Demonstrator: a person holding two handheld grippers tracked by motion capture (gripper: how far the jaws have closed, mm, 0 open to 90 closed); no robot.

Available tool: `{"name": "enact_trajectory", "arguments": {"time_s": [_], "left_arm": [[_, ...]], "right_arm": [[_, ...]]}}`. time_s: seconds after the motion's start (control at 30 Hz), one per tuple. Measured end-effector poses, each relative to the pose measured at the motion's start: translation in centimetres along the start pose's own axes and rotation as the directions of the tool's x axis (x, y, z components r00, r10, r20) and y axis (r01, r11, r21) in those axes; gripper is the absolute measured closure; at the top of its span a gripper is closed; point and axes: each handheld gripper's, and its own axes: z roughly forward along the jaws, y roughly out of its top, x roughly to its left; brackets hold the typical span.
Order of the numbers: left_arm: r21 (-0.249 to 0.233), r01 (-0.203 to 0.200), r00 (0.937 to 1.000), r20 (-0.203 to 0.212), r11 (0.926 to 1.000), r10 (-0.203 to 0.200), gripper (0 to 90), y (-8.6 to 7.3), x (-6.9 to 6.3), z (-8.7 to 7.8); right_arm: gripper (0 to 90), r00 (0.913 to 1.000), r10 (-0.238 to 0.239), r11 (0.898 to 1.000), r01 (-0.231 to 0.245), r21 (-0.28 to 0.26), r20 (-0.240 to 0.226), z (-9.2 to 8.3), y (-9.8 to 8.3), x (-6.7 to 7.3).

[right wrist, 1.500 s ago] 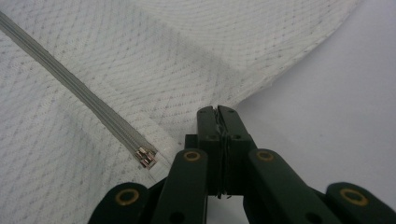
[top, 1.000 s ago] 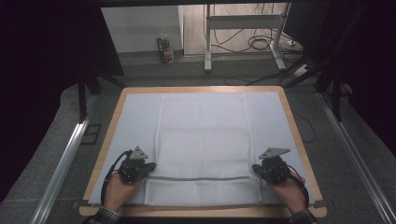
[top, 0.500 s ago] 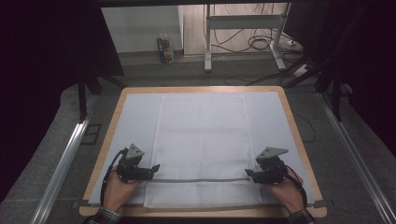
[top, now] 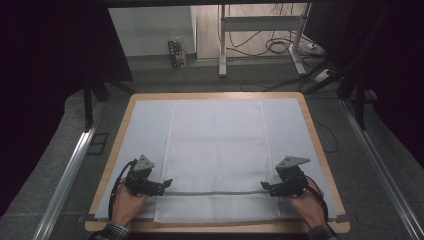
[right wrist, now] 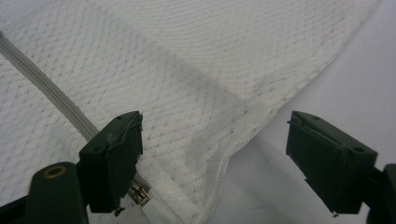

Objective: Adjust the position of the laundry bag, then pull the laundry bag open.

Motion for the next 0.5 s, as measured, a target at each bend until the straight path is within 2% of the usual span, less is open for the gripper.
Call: {"name": "enact_trajectory", "arguments": {"time_s": [0.13, 0.2, 0.37, 0.47, 0.5], "left_arm": [[-0.015, 0.007, 0.9999, -0.013, 0.9999, -0.008, 0.0, -0.10, 0.19, 0.02], [-0.032, 0.030, 0.9995, -0.006, 0.9990, -0.030, 0.0, -0.17, 0.32, -0.08], [-0.052, 0.048, 0.9988, 0.012, 0.9975, -0.048, 0.0, -0.11, 0.36, -0.26], [-0.050, 0.045, 0.9989, 0.012, 0.9977, -0.044, 0.0, -0.09, 0.36, -0.28], [-0.045, 0.038, 0.9993, 0.004, 0.9983, -0.038, 0.0, -0.11, 0.34, -0.24]], "right_arm": [[14.9, 1.0000, 0.003, 1.000, -0.003, -0.003, -0.003, 0.14, 0.00, -0.02], [14.2, 1.0000, -0.004, 1.000, 0.004, -0.005, -0.004, 0.16, 0.00, 0.01], [10.6, 0.9999, -0.016, 1.000, 0.016, -0.009, 0.006, 0.28, 0.00, 0.18], [9.4, 0.9999, -0.014, 1.000, 0.014, -0.017, 0.007, 0.18, 0.03, 0.18], [7.3, 0.9997, -0.013, 1.000, 0.014, -0.019, 0.022, 0.09, 0.03, 0.21]]}}
